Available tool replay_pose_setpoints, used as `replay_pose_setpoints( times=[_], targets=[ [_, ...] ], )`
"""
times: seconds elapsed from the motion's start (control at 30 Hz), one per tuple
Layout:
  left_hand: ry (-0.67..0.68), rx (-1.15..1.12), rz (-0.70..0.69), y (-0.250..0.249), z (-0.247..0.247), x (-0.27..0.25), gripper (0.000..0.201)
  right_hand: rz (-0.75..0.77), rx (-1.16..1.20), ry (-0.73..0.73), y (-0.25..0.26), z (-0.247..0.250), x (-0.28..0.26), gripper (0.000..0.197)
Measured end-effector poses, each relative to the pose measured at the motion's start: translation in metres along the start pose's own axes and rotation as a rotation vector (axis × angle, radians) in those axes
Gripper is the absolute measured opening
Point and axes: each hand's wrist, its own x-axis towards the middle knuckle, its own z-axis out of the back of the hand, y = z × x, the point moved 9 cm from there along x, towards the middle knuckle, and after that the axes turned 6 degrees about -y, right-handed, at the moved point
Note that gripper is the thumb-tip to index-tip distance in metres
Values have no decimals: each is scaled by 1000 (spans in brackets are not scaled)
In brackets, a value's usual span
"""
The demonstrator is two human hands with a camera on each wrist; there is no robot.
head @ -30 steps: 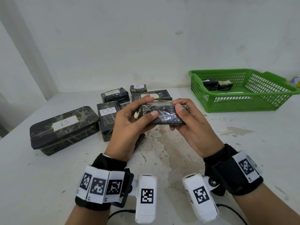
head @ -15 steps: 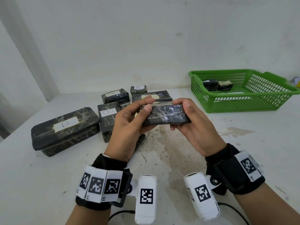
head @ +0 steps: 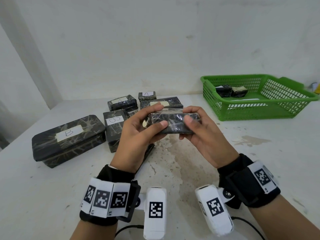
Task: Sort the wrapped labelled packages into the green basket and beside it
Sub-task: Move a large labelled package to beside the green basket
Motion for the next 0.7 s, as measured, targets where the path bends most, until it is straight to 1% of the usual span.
replay_pose_setpoints(
  times=[0.07,0.17,0.23,0.27,0.33,0.37,0.4,0.47,0.53,0.6,0.67,0.7],
  targets=[
    [13,-1,-8,-1,-2,-1,44,26,-51,-23,2,3,-1,33],
    [45,-25,-33,-4,-6,-3,45,65,-30,-20,7,3,-2,29],
    [61,-21,-57,-6,-8,-3,43,92,-26,-24,11,2,-3,31],
    [65,-15,-67,-6,-8,-3,41,105,-32,-25,11,3,-2,37],
    [66,-6,-66,-5,-8,-2,37,107,-51,-19,7,3,-2,56],
    [65,-2,-59,-4,-7,-2,35,103,-63,-20,6,2,-1,61],
    [67,5,-53,-3,-6,-1,34,102,-76,-29,4,3,-1,60],
    [90,27,-40,-2,-8,-2,34,99,-83,-51,4,4,-1,47],
    [133,56,-26,-1,-11,-3,42,89,-72,-64,5,7,0,36],
    [178,75,-8,1,-15,-5,56,75,-61,-83,7,13,1,32],
    [192,116,-43,-1,-19,-6,61,79,-71,-113,11,18,2,35],
    [180,139,-66,-3,-20,-7,59,84,-85,-117,12,19,3,44]
  ],
)
